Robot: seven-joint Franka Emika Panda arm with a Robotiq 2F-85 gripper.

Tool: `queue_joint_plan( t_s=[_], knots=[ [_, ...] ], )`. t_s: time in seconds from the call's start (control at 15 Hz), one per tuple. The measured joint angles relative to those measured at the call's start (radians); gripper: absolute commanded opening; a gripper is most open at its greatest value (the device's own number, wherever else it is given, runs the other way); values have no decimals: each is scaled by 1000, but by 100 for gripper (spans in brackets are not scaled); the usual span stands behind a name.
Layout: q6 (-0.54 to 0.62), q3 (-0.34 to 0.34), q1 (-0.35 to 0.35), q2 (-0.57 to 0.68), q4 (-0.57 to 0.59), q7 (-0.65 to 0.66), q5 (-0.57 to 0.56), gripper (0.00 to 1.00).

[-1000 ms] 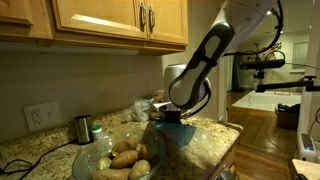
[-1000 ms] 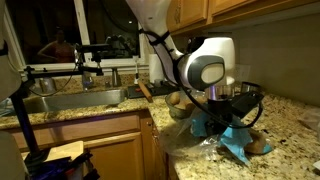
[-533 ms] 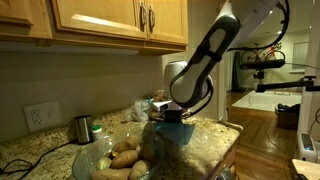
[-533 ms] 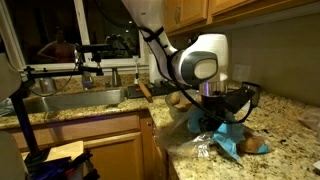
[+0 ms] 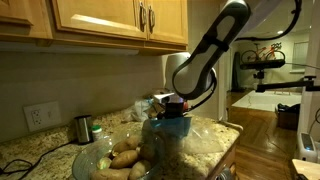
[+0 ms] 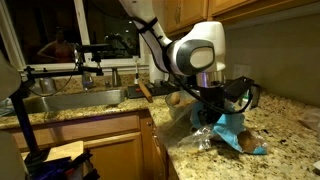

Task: Remove some potatoes from the plastic and put them into the bowl

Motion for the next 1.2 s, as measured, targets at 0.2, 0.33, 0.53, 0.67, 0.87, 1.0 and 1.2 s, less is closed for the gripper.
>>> queue_joint_plan(
  t_s=[0.2,0.33,0.53,0.67,0.87,1.0,1.2],
  knots=[
    [-9,-2,2,-30,-1,-9,0,32],
    [-13,-4,4,-52,-1,-11,-1,32],
    [-16,-16,11,-79,2,-12,-1,32],
    [-21,-25,13,-89,3,-13,-1,32],
    [-44,-33,14,-100,4,-13,0,32],
    [-71,-37,14,-117,4,-13,2,47],
    [-107,-40,16,-146,7,-11,21,78]
  ],
)
